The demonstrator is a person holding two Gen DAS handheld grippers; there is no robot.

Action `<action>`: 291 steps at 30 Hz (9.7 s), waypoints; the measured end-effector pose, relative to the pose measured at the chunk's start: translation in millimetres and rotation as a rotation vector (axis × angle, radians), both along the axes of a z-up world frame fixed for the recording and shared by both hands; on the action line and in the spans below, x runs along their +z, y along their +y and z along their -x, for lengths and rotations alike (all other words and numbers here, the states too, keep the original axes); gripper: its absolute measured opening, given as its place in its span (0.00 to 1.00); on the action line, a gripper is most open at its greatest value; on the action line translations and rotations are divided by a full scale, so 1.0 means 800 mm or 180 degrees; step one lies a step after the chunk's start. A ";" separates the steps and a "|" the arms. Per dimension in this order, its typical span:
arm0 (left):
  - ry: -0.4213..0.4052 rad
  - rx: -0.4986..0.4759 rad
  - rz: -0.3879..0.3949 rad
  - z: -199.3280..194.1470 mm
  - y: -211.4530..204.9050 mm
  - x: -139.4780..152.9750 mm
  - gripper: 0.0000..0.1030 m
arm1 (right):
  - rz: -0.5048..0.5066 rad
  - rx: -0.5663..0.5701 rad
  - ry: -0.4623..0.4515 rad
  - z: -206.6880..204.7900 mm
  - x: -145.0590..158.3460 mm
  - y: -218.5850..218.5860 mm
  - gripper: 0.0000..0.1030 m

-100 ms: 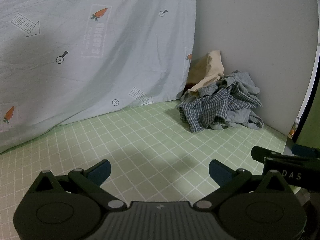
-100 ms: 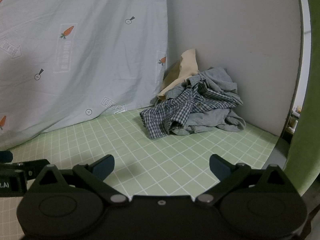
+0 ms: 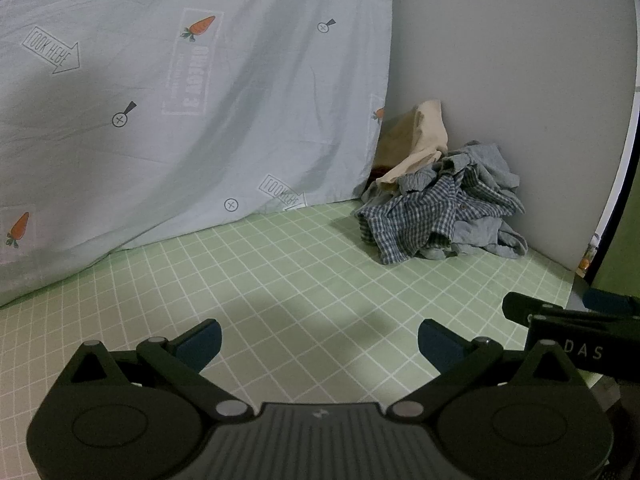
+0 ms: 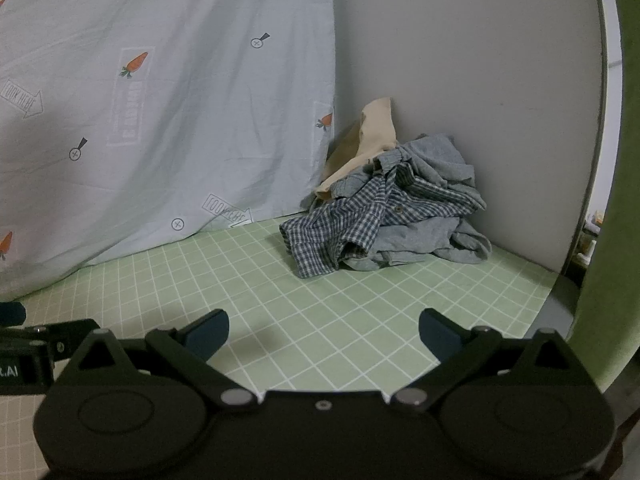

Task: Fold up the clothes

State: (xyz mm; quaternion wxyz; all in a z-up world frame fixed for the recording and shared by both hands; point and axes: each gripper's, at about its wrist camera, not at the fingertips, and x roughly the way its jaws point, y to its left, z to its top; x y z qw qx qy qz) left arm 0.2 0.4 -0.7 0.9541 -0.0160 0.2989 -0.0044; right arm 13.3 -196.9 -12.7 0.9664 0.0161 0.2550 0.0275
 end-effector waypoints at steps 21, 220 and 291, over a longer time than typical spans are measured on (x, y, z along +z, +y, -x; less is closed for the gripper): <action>0.0029 0.0013 0.0022 -0.003 0.002 -0.002 1.00 | -0.0015 -0.0002 0.0028 -0.005 -0.001 -0.002 0.99; 0.0839 0.2214 0.1290 0.198 0.206 -0.091 0.22 | 0.0447 0.2403 0.0724 0.020 0.002 0.271 0.13; 0.0351 0.2333 0.5217 0.101 0.231 -0.224 0.42 | -0.5911 0.0652 0.1681 -0.147 0.023 0.126 0.05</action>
